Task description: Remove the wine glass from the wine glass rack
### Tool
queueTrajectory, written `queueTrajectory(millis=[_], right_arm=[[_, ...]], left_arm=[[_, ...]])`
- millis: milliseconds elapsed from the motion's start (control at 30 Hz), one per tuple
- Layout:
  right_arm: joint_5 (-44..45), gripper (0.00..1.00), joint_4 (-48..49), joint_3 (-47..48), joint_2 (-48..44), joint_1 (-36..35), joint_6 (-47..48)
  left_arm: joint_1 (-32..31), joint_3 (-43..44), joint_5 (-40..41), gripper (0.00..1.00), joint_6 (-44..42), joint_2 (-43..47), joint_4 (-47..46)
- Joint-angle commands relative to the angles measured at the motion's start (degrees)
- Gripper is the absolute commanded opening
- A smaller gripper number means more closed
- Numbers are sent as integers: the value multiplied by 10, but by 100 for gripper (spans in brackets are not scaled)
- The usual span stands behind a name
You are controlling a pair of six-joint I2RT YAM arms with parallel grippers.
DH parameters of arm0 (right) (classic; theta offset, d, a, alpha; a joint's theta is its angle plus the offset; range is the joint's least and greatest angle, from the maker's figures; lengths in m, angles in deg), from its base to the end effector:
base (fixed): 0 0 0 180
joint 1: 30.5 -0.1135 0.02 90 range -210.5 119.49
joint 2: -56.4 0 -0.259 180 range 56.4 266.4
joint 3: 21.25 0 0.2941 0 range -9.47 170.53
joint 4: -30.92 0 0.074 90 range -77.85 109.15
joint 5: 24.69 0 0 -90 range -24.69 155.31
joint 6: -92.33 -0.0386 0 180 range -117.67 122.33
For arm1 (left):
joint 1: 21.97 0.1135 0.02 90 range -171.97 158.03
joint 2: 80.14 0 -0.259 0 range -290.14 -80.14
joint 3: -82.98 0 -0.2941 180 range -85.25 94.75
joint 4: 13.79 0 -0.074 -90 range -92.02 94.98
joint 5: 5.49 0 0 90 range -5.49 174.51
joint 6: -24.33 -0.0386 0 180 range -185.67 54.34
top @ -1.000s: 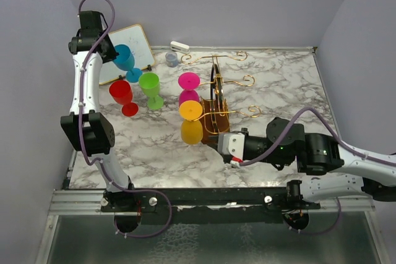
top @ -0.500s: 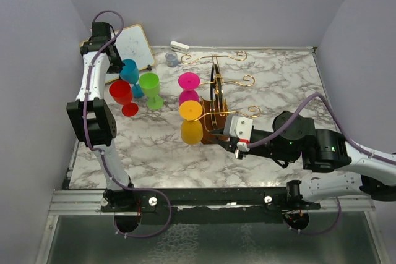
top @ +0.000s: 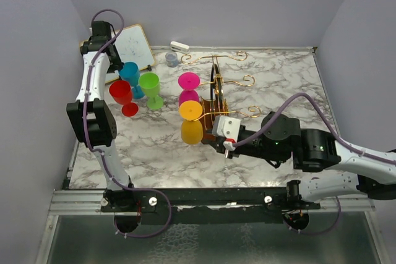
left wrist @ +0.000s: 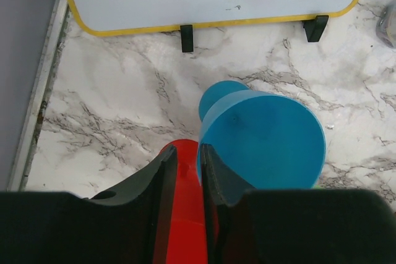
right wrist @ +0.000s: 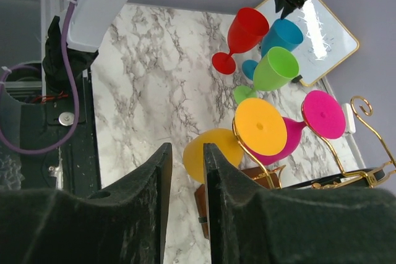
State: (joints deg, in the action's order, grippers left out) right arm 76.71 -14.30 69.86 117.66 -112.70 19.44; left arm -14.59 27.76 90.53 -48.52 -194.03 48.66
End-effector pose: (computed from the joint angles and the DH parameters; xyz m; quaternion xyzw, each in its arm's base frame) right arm 0.0426 0.2550 0.4573 -0.5642 0.5582 0.2579 0.5510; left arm 0.4790 0.0661 0.3178 -0.2172 0.9178 0.0214 0.3318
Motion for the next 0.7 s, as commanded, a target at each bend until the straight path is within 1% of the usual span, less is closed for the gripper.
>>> queueTrajectory(millis=[0, 100, 133, 233, 300, 367, 433, 533, 600, 667], right_arm=[[31, 30, 2, 26, 19, -4, -20], [67, 32, -3, 54, 55, -4, -42], [78, 35, -5, 67, 71, -5, -43], [121, 45, -14, 126, 135, -2, -46], [115, 50, -35, 189, 189, 19, -49], [43, 51, -84, 288, 251, 83, -78], [-39, 50, -128, 400, 313, 158, -122], [-139, 49, -163, 536, 387, 243, -176], [-222, 49, -187, 614, 431, 304, -227], [-333, 48, -188, 637, 462, 378, -289]], left_arm=[[-3, 21, 41, 25, 3, 87, -6], [-3, -11, 47, 25, 9, 154, -27], [-3, -33, 43, 25, 14, 199, -40], [-3, -145, -6, 25, 31, 316, -112], [-3, -244, -53, 25, 45, 400, -182], [-3, -331, -84, 25, 74, 476, -220], [-3, -392, -107, 26, 83, 536, -231], [-3, -418, -122, 25, 83, 582, -200], [-3, -428, -144, 26, 83, 603, -178], [-3, -452, -170, 26, 89, 626, -171]])
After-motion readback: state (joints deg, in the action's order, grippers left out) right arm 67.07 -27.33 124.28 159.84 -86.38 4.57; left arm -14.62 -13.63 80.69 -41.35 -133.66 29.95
